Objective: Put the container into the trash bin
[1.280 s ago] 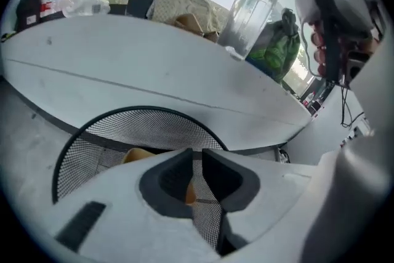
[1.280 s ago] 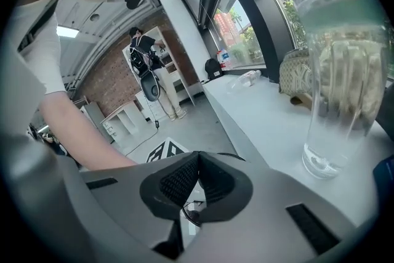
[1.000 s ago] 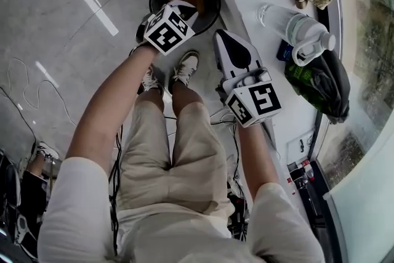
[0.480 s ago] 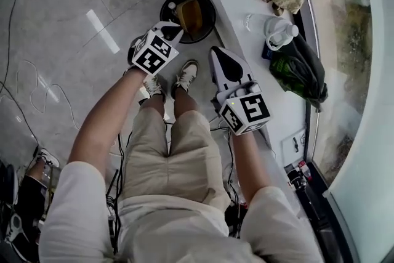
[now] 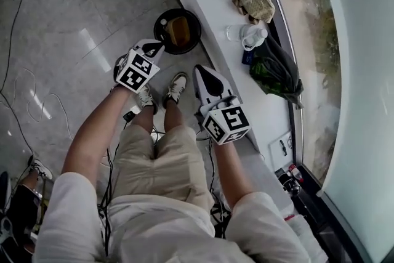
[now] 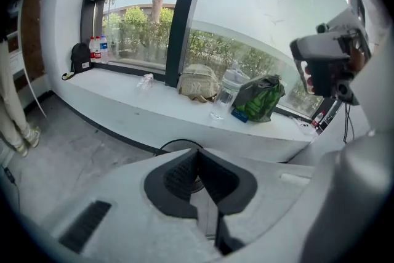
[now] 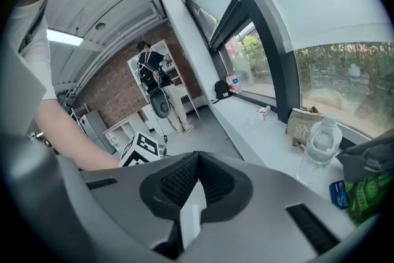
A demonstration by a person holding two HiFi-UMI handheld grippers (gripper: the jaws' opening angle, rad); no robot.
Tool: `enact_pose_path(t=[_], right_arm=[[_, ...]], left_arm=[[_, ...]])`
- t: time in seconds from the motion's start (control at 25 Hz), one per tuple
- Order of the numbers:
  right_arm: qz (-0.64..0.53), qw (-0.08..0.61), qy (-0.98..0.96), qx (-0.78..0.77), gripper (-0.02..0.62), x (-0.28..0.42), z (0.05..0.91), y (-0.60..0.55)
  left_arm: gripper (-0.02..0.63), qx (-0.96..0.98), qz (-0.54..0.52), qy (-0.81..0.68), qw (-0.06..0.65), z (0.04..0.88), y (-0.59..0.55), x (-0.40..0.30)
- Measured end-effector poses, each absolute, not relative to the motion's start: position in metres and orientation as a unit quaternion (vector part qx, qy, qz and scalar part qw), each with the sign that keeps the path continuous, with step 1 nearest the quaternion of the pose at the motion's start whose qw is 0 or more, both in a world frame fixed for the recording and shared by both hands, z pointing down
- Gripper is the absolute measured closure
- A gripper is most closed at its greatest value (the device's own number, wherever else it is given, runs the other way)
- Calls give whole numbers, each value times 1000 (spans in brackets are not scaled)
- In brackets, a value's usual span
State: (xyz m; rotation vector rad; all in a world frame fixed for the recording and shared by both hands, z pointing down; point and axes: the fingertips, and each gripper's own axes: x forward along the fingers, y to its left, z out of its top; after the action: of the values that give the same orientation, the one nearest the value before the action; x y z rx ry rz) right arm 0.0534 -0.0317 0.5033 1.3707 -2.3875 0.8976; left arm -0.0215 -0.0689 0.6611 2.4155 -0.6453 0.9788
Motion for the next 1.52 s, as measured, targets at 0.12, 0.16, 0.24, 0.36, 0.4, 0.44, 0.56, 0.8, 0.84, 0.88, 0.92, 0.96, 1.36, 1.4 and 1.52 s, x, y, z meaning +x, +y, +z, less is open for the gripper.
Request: enact_pose_path(t=[0.12,0.16,0.24,0.36,0.4,0.44,0.56,0.8,0.84,0.88,0.92,0.96,1.36,1.4,1.52], right_arm=[[313,117,-818,469,595,43,491,-22],[310,116,-819,469,595,40,485,-21],[302,117,-823,466,595,33,470,-20],[289,119,-831,459,595,27,442,-19],[286,120,-833,459,595,27,432,-19],[283,120,-834,459,595,27,422,-18],[273,120,-835,462,595,27,393,-14],[249,110,-837,474,595,32,342,-19],[243,107,-838,476,595,34,334,-23],[238,105,-840,477,595,36,325,-26],[232,103,-841,478,595,38,317,-27],[225,102,-842,479,595,41,308,-28],[109,105,-869,470,595,56,207,-43],[102,100,-872,468,595,56,198,-44],[90,84,-878,462,595,60,174,-48]], left_arm=[[589,876,353,-237,229,645,-63,-26],[589,877,351,-236,226,638,-63,-27],[589,878,347,-240,227,626,-60,-31],[589,876,340,-257,224,595,-61,-38],[589,877,336,-262,222,581,-61,-40],[589,878,330,-266,221,567,-62,-40],[589,882,313,-275,220,526,-60,-45],[589,888,282,-300,205,457,-63,-62],[589,889,278,-305,200,447,-67,-64],[589,889,274,-310,195,437,-70,-66],[589,890,271,-314,191,427,-71,-67],[589,891,266,-319,186,416,-73,-68],[589,904,206,-351,131,297,-98,-63],[589,905,197,-355,126,284,-100,-63],[589,907,170,-368,112,248,-104,-64]])
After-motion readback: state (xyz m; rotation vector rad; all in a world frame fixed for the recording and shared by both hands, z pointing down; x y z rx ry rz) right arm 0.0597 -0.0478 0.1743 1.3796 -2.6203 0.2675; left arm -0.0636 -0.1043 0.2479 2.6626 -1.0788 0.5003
